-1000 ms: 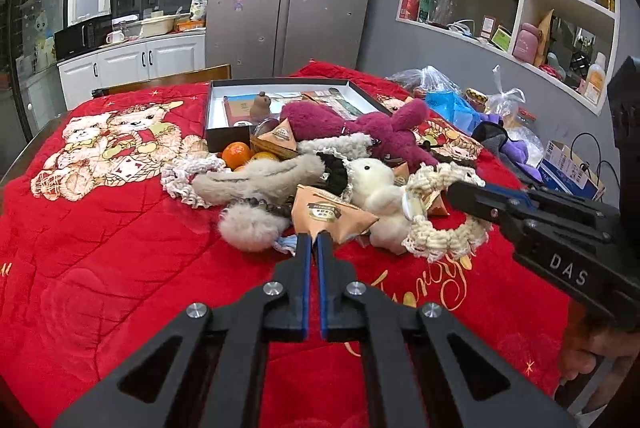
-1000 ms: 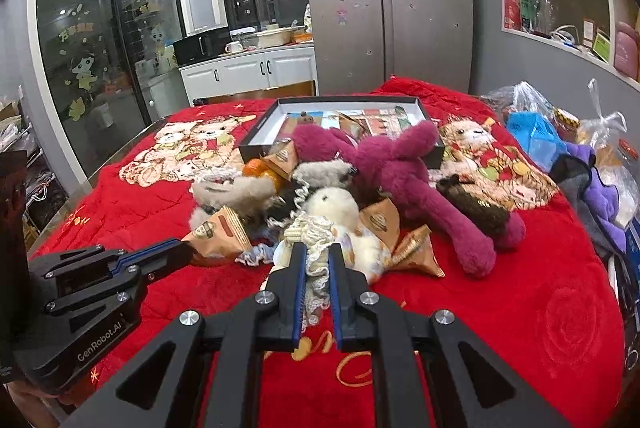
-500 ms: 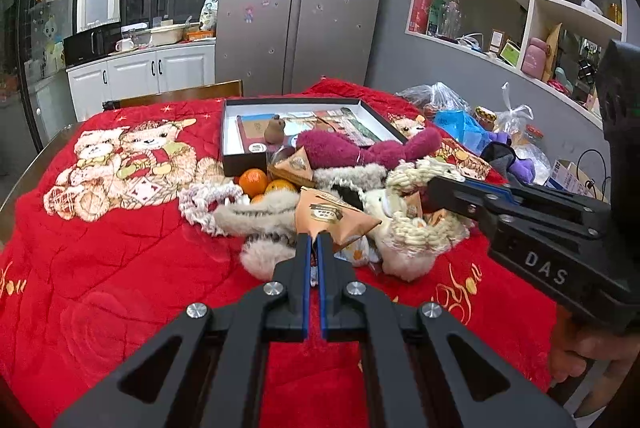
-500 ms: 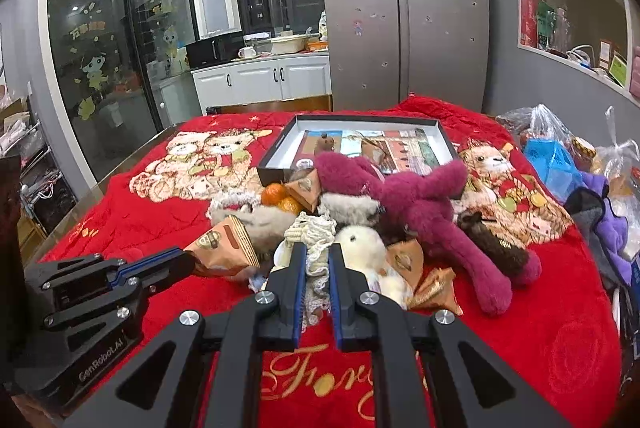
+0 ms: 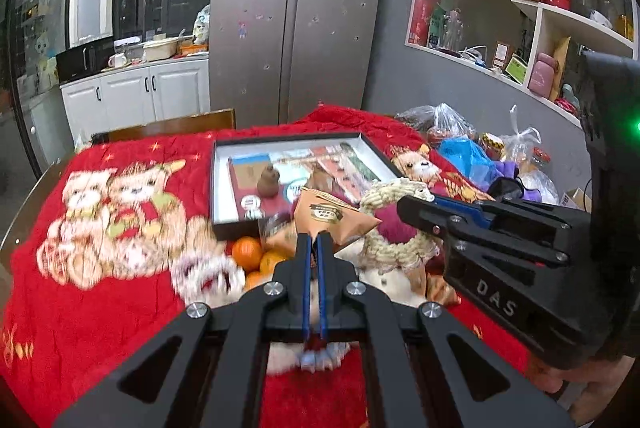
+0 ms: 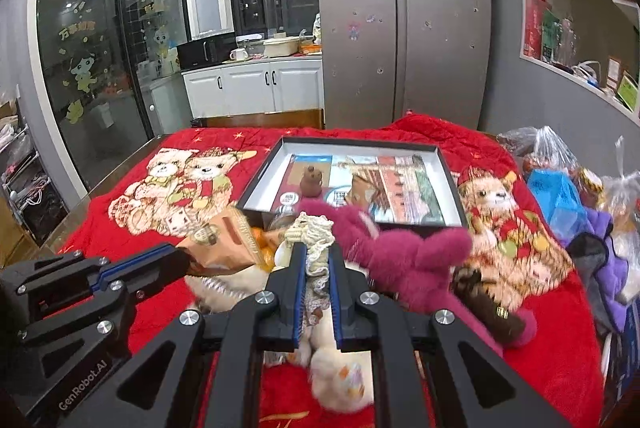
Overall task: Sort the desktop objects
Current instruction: 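Lift the lace ring with the right tool while the left tool lifts the packet, then carry both items over the black box and open both tools to drop them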
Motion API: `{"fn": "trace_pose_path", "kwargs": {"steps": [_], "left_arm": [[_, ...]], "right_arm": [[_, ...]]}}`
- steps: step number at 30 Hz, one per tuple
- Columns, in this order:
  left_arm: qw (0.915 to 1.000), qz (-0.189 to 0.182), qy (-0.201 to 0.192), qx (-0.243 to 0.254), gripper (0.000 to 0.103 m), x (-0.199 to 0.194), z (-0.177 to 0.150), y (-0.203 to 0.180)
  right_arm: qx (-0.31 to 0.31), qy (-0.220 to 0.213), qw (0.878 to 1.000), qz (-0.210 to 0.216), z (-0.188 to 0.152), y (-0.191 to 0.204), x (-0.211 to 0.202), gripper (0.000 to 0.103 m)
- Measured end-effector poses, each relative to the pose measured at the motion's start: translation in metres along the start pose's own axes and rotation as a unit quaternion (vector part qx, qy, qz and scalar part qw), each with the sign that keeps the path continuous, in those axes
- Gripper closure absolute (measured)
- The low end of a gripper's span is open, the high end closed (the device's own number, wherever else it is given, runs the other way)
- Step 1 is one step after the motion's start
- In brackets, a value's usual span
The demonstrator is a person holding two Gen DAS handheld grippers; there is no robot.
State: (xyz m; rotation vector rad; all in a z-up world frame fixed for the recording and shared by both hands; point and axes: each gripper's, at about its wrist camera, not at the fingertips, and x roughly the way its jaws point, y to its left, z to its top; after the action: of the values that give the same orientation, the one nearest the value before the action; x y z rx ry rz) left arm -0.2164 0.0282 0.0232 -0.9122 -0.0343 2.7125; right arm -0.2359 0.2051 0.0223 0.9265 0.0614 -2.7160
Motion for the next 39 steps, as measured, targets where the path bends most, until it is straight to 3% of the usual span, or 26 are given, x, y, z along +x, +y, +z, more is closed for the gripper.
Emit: {"fn": "trace_pose_path", "kwargs": {"steps": [9,19,27,31,39], "left_arm": [[0.9998,0.020,-0.001,0.006,0.100,0.046,0.060,0.014],[0.9993,0.032,0.015,0.009,0.100,0.124,0.098,0.028],[0.9986,0.036,0.038,-0.001,0.100,0.178,0.093,0.046],[0.9970,0.043,0.064,-0.008,0.100,0.201,0.079,0.058],[0.9952,0.061,0.076,-0.011,0.100,0.213,0.070,0.075]], "right_arm": [[-0.009,-0.019,1.000,0.014,0.053,-0.013,0.013,0.092],[-0.022,-0.002,1.000,-0.004,0.089,-0.035,0.072,0.092],[-0.022,0.028,0.999,-0.005,0.097,-0.051,0.127,0.092],[-0.032,0.045,0.998,-0.030,0.094,-0.056,0.151,0.092],[-0.023,0.080,0.996,-0.034,0.089,-0.071,0.187,0.092]]}}
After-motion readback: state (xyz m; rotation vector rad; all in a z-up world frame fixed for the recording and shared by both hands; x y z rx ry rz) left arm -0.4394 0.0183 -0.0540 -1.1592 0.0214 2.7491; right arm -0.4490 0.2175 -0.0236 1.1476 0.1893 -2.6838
